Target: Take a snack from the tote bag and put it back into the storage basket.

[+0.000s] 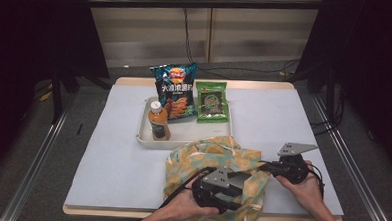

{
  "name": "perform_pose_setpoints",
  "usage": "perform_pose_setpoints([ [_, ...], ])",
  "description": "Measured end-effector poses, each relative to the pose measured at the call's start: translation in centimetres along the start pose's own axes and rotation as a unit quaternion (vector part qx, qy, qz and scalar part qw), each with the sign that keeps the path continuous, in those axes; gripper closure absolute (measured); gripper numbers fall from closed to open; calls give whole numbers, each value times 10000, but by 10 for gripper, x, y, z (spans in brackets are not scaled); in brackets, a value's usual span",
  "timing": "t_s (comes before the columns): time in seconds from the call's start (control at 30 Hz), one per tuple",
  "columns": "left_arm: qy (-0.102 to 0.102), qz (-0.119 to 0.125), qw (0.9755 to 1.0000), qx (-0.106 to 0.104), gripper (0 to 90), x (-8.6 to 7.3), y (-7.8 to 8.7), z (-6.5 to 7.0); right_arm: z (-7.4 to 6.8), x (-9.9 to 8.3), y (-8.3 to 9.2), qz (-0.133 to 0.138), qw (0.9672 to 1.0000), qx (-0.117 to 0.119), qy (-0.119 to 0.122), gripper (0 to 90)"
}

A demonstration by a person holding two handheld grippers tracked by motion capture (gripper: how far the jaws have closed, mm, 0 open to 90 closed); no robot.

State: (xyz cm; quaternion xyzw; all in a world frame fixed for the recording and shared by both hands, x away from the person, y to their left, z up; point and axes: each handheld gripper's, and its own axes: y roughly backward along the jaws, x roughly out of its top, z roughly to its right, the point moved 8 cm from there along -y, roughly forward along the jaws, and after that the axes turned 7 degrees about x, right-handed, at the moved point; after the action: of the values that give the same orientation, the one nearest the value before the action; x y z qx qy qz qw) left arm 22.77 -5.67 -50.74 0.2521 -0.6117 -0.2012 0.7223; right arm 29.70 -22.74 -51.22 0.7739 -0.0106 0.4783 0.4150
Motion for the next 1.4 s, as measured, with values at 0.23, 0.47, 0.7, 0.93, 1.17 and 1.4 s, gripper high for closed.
perform_pose_setpoints([
  [0.23,51,-62,10000,53,609,-4,4,-7,0,-9,-10,-238,9997,-1,-15,772],
  [0.47,396,155,9990,-157,666,5,14,-5,-12,3,0,104,9999,87,11,579],
  [0.7,427,445,9980,-105,658,9,32,-4,-29,18,18,552,9979,299,131,415],
  [0.93,560,723,9958,-6,619,13,60,-4,-33,25,31,798,9961,344,151,366],
  [1.17,430,591,9971,225,594,-1,88,-3,-49,33,41,954,9940,477,261,422],
  [1.4,760,878,9918,541,605,-20,99,-9,-72,31,44,907,9925,630,529,721],
])
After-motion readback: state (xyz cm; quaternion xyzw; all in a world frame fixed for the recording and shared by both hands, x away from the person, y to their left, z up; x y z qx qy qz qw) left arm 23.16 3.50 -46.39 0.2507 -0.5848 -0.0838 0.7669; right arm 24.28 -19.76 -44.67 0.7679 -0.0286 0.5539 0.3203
